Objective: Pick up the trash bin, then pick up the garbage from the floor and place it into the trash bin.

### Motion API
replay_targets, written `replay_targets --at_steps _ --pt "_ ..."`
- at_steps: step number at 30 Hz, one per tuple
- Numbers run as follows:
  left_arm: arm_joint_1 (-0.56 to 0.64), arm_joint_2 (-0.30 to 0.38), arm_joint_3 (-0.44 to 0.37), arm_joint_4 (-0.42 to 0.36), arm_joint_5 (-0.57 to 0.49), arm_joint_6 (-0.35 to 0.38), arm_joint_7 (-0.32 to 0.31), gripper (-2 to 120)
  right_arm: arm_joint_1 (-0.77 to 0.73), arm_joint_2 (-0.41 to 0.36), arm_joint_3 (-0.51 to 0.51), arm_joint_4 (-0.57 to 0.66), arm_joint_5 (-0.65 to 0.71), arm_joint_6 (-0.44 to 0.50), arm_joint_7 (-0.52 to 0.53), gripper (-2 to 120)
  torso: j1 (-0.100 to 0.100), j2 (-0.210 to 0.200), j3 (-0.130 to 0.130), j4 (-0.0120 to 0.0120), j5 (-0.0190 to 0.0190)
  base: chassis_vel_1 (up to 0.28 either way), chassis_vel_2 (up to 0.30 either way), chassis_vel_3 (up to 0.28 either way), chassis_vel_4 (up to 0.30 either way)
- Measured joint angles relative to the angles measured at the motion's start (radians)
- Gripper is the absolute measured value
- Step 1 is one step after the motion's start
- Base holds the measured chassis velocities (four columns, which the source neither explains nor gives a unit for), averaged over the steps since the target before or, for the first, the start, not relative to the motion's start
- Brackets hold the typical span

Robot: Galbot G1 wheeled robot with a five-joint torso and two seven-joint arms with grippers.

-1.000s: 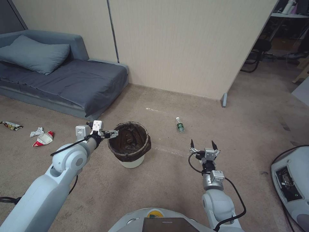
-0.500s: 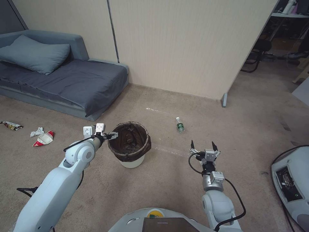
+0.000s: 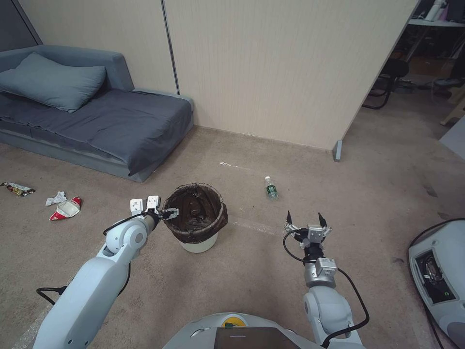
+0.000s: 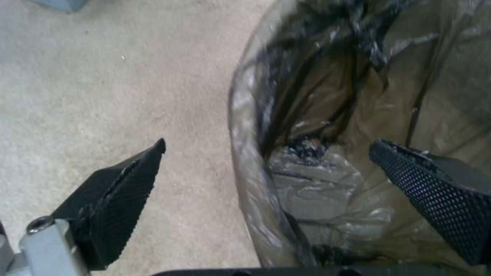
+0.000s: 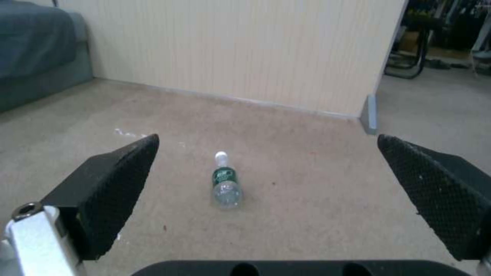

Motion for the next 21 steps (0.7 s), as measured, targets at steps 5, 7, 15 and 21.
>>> replay_targets --at_steps 5,7,15,21 --pt "0.0 -0.01 0.006 0.028 -0.002 0.0 -0.001 100 0.003 -0.003 0.001 -0.003 0.0 0.001 0.0 100 0.0 0.0 0.0 0.0001 0.0 0.0 0.0 0.0 0.0" --pt "-0.003 -0.013 0.008 0.035 -0.002 0.0 -0.001 100 0.005 -0.004 0.002 -0.004 0.0 0.001 0.0 100 0.0 0.0 0.0 0.0001 -0.0001 0.0 0.0 0.0 0.0" --pt "-0.02 -0.029 0.019 0.062 -0.005 -0.003 0.001 87 0.011 -0.003 0.001 -0.015 -0.002 0.002 0.0 100 0.0 0.0 0.0 0.0001 0.0005 0.0 0.0 0.0 0.0" --pt "-0.02 -0.034 0.019 0.073 -0.004 -0.004 0.006 67 0.015 -0.005 0.003 -0.018 -0.002 0.002 0.0 100 0.0 0.0 0.0 0.0002 0.0006 0.0 0.0 0.0 0.0"
